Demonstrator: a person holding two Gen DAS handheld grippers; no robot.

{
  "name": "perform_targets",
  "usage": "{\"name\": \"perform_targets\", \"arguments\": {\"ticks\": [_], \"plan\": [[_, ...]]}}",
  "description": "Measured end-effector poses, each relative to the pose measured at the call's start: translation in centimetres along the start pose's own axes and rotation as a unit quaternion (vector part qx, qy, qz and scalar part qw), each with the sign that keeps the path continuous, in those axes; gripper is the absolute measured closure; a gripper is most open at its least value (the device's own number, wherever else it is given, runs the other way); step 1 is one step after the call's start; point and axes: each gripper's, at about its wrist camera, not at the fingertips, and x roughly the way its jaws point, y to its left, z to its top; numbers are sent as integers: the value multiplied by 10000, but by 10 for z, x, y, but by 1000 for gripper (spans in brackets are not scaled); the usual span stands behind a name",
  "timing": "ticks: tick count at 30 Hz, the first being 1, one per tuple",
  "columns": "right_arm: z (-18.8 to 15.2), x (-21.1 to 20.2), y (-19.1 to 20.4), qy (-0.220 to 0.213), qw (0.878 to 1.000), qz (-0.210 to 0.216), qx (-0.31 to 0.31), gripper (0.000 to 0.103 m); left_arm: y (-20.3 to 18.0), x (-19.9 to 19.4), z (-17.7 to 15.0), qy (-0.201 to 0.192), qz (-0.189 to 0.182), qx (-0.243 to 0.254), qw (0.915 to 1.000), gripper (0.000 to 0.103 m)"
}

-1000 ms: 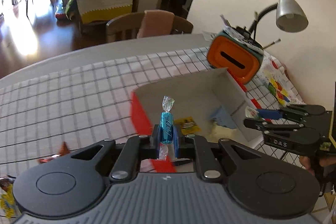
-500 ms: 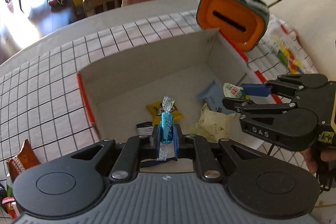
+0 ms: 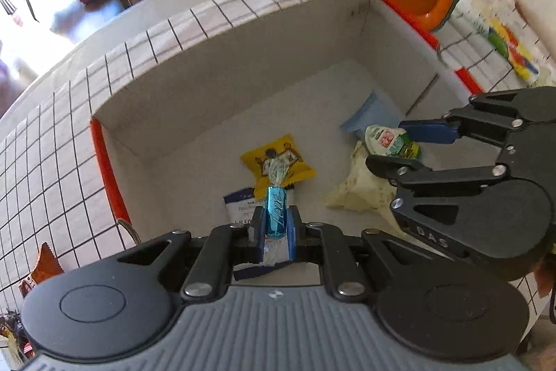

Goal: Organize snacks
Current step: 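Open both tools to drop the snacks into the red box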

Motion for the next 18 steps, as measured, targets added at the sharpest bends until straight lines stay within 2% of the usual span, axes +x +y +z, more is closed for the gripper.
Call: {"name": "perform_targets", "arguments": {"ticks": [3,10,13,17,18], "plan": [[-1,1,-1,40,10000,51,18,69,-1,2,1,68,14,92,9999,91],[-4,-2,-1,68,9998,145,147,64,1,-4,-3,-72,-46,22,10000,89],[-5,-8,-1,3,9996,166,221,54,5,-7,-3,-142,-125,-90,9998,84],[-6,-22,2,-191,9994,181,236,35,11,-17,-7,-312,-257,-227,9989,77],[-6,-25,3,-224,9993,177,225,33,13,-19,-8,-353,-280,-231,9987,77]]}}
